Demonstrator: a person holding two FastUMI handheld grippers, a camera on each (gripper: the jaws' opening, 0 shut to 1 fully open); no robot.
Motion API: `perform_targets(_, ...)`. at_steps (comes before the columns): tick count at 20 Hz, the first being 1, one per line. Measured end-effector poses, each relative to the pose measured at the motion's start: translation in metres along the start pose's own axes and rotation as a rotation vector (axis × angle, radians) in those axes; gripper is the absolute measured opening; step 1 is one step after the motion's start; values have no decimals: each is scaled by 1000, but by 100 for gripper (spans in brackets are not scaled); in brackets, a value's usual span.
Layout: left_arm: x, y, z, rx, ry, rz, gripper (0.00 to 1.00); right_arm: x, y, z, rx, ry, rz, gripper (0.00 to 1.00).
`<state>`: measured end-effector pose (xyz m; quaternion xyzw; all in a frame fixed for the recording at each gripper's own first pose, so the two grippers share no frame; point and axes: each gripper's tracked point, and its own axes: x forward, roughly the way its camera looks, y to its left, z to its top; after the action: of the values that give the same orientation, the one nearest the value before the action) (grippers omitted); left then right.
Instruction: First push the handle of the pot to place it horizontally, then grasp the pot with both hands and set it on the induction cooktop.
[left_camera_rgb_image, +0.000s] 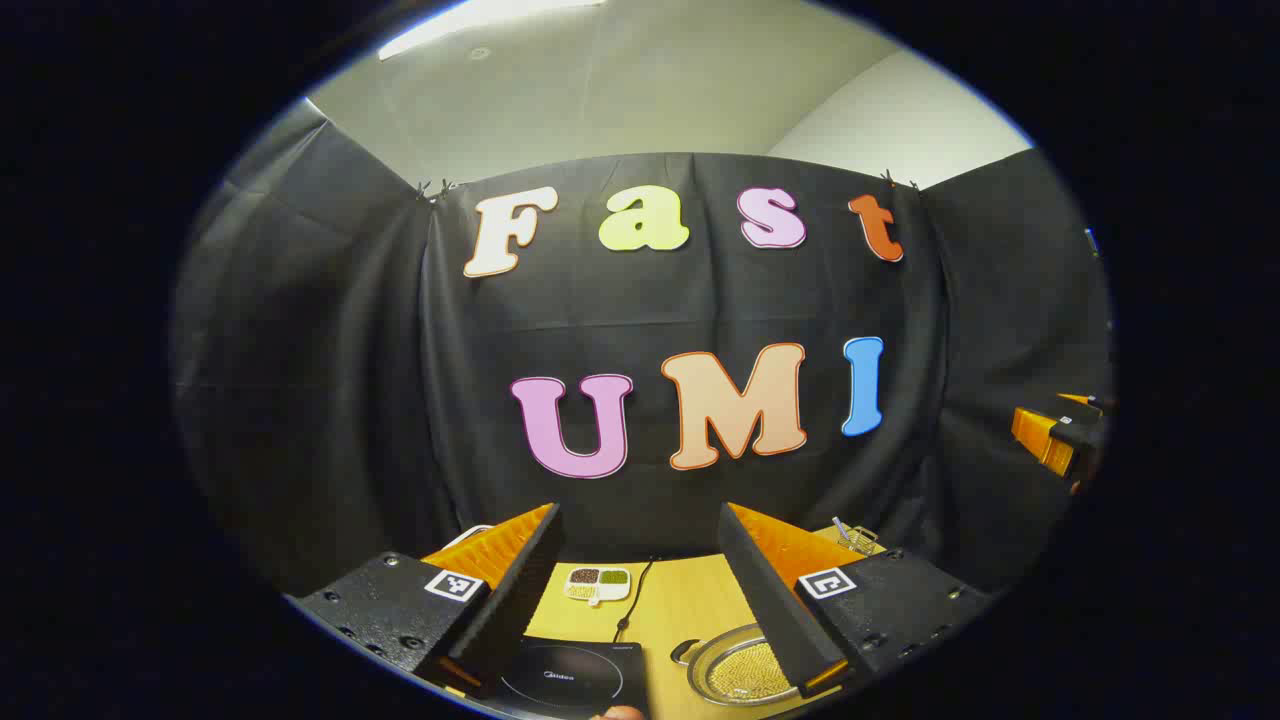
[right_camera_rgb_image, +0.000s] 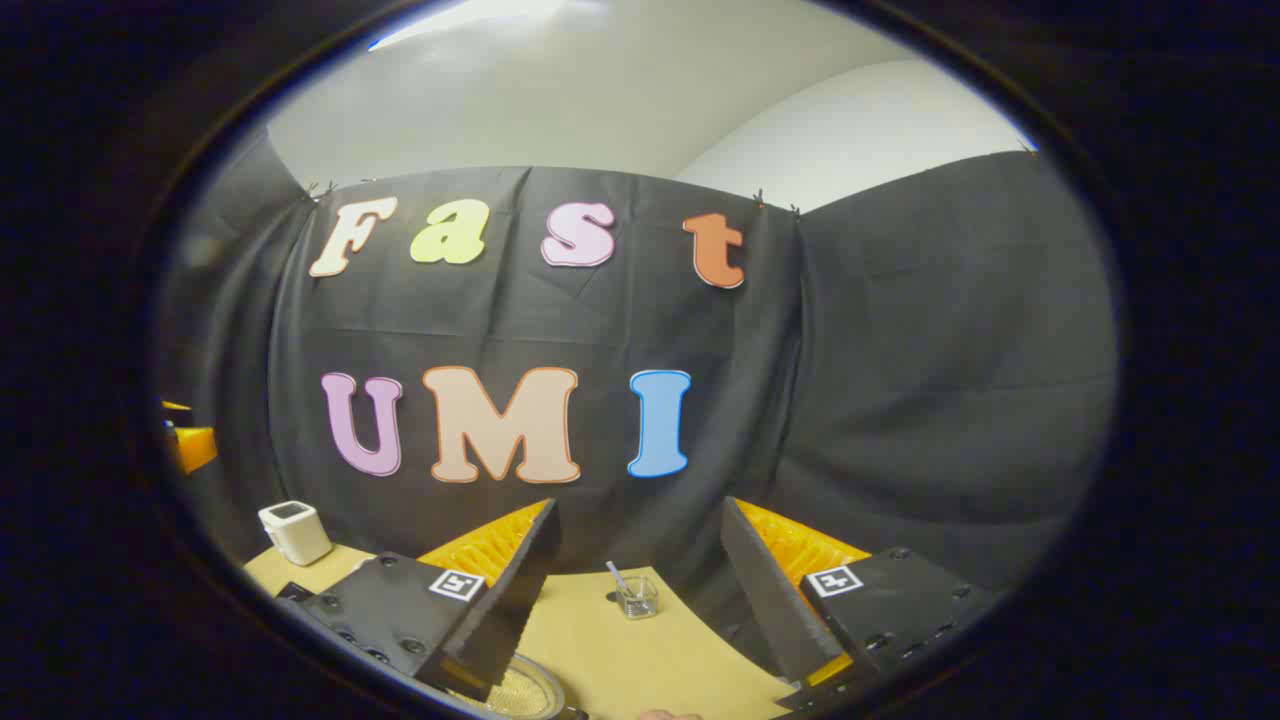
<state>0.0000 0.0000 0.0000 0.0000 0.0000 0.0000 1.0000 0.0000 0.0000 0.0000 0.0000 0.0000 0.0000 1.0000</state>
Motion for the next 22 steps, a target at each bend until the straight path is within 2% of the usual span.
perform_targets(4, -5, -1, 3, -27, 0, 12, 99, -1, 5, 18, -35, -30, 15, 96)
perform_targets(8, -7, 1, 9, -13, -14, 25, 99, 1, 20, 37, -59, -58, 46, 96)
perform_targets(9, -7, 0, 9, -12, -12, 28, 99, 2, 26, 39, -54, -60, 60, 100)
perform_targets(11, -4, -2, 8, -17, -9, 25, 99, 6, 32, 43, -67, -75, 68, 96)
perform_targets(13, -2, 2, 8, -20, -10, 38, 99, 7, 40, 40, -76, -72, 85, 100)
perform_targets(15, -1, 5, 6, -23, -7, 52, 99, 7, 47, 36, -90, -68, 103, 97)
perform_targets(22, -3, 10, 4, -27, -6, 84, 99, 6, 59, 35, -119, -84, 140, 97)
